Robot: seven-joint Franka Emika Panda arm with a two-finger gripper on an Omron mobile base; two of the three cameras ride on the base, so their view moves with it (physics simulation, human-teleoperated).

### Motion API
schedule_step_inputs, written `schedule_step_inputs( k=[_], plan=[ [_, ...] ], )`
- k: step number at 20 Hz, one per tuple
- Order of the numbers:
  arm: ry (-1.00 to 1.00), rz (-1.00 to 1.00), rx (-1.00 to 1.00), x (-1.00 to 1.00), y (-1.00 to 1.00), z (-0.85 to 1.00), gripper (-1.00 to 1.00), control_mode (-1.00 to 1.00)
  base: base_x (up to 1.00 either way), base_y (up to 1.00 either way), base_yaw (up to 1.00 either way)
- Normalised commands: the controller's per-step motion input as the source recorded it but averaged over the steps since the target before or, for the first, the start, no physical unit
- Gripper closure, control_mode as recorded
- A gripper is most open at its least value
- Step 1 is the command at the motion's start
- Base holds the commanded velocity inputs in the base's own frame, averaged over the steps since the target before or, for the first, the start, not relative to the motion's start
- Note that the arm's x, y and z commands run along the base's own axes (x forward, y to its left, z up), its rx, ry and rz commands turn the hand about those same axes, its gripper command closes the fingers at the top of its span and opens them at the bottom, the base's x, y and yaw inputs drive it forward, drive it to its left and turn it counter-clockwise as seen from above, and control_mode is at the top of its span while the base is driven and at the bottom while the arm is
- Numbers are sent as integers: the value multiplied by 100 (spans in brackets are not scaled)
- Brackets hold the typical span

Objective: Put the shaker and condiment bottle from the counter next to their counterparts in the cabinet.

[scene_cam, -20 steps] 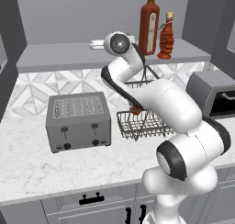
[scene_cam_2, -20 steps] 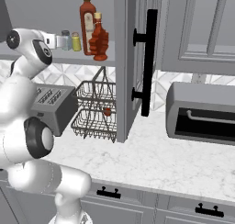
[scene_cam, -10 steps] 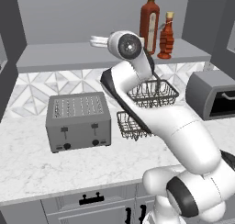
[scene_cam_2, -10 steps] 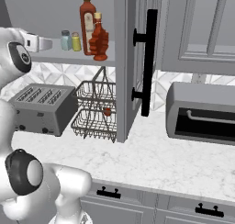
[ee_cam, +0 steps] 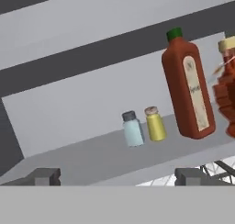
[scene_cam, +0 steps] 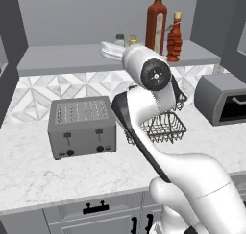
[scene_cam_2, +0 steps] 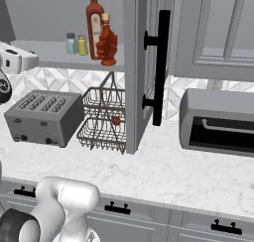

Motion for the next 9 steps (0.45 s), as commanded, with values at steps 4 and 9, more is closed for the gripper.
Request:
schedule_step_inputs(
  k=[4, 9],
  plan=[
    [-15, 0, 12, -100, 0, 0, -100, -100, 0, 0, 0],
    [-12, 0, 10, -100, 0, 0, -100, -100, 0, 0, 0]
  ],
)
